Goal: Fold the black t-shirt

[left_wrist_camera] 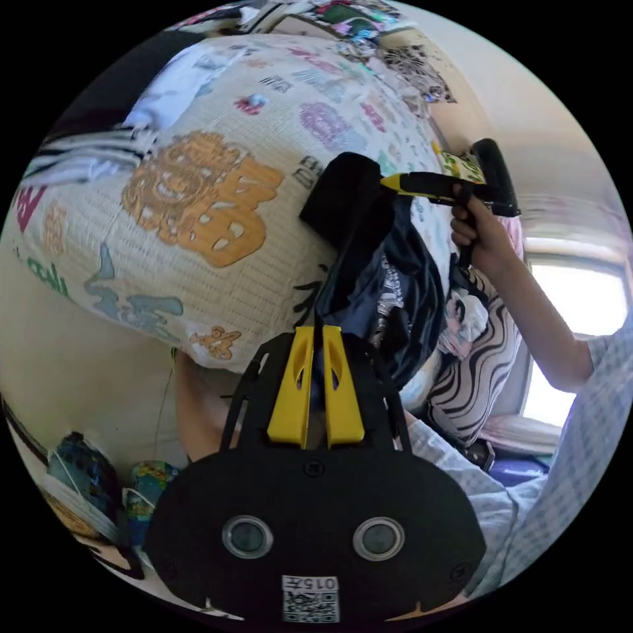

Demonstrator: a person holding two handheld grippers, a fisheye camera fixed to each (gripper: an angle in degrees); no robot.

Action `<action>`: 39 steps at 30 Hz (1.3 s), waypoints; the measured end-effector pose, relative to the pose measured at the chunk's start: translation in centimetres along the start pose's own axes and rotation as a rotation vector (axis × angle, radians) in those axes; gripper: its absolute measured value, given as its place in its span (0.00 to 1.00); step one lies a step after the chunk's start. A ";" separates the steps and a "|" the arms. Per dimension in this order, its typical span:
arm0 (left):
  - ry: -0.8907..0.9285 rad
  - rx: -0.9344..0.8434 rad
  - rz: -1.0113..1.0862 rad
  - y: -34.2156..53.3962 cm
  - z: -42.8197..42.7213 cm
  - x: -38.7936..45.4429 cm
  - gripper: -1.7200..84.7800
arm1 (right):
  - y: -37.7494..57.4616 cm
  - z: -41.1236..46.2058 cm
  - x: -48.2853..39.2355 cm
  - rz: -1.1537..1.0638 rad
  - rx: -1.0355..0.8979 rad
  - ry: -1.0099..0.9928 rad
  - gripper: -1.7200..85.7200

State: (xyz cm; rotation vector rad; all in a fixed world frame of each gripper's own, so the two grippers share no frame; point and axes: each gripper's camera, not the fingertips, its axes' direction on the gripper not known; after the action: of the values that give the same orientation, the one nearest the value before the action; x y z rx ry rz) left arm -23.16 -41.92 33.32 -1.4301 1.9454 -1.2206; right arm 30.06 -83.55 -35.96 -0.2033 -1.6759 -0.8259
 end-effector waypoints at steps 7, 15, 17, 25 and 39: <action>-0.008 -0.014 0.313 4.4 -2.2 13.8 0.02 | 6.4 -4.6 -2.9 0.094 0.212 -0.145 0.02; 0.106 0.096 0.579 8.8 -10.0 30.0 0.02 | 22.9 -17.4 -11.7 0.113 0.765 -0.358 0.02; 0.114 0.131 0.734 9.7 -13.5 36.3 0.02 | 26.7 -20.2 -15.1 0.097 0.876 -0.327 0.02; 0.180 0.264 1.091 16.8 -22.5 52.8 0.02 | 40.5 -27.7 -30.6 0.028 1.243 -0.138 0.02; 0.220 0.479 1.398 21.3 -30.1 64.3 0.01 | 49.4 -36.0 -47.1 0.002 1.383 0.280 0.02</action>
State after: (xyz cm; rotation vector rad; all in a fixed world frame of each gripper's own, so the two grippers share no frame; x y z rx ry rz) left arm -81.38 -87.23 40.74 0.3879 1.8754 -0.9513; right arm 98.92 -55.63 -56.89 0.8206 -1.6188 0.4098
